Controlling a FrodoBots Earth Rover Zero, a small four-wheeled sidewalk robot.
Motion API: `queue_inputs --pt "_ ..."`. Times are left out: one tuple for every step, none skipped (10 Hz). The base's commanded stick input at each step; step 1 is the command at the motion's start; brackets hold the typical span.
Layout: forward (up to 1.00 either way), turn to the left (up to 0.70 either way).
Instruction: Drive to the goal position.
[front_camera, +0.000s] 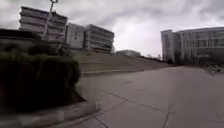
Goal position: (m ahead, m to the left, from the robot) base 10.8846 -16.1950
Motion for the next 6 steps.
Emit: queue_inputs --pt "0.70 0.00" --pt "0.70 0.00" --pt "0.70 0.00" --pt "0.70 0.00" --pt "0.70 0.00" --pt "0.70 0.00"
